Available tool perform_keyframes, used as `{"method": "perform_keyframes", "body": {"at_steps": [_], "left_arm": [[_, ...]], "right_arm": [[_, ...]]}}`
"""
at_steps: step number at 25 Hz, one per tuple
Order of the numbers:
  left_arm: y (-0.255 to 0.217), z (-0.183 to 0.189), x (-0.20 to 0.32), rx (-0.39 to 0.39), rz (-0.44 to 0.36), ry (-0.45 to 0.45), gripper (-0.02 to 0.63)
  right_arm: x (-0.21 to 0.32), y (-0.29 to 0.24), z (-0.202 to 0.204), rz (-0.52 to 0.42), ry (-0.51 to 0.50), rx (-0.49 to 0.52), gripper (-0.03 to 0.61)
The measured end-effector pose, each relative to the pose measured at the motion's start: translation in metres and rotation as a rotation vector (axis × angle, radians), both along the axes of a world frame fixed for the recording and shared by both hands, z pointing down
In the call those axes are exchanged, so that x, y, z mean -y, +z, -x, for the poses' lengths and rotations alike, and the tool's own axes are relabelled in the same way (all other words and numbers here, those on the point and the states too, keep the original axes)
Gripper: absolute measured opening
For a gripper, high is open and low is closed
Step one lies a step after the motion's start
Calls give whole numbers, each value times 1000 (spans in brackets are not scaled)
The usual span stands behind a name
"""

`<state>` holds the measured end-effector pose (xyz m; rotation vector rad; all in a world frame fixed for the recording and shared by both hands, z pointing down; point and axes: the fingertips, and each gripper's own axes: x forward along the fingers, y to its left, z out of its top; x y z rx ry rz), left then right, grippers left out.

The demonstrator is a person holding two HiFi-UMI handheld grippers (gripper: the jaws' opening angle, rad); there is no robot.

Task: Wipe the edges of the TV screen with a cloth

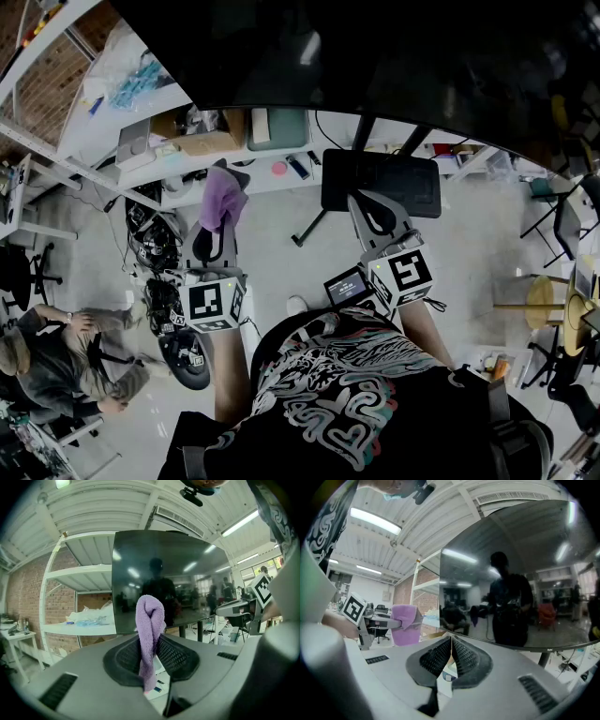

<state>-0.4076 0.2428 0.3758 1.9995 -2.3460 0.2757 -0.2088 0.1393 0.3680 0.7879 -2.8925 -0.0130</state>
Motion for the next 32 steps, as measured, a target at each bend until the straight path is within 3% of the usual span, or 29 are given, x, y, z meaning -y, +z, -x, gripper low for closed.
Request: {"method": "perform_keyframes", "body": {"at_steps": [14, 19, 24, 32], "left_arm": [[1, -6, -6, 9, -6, -25, 86], [6, -4, -7, 12, 11, -71, 86], [11, 2, -7, 96, 53, -127, 86], [15, 9, -6, 68, 44, -211, 86]], "right_arm": [[-6, 0, -3, 16, -51, 25, 34], [-3, 1, -11, 16, -68, 26, 34], [8, 9, -22, 25, -90, 27, 34], [16, 14, -12, 18, -173, 9, 34]]}}
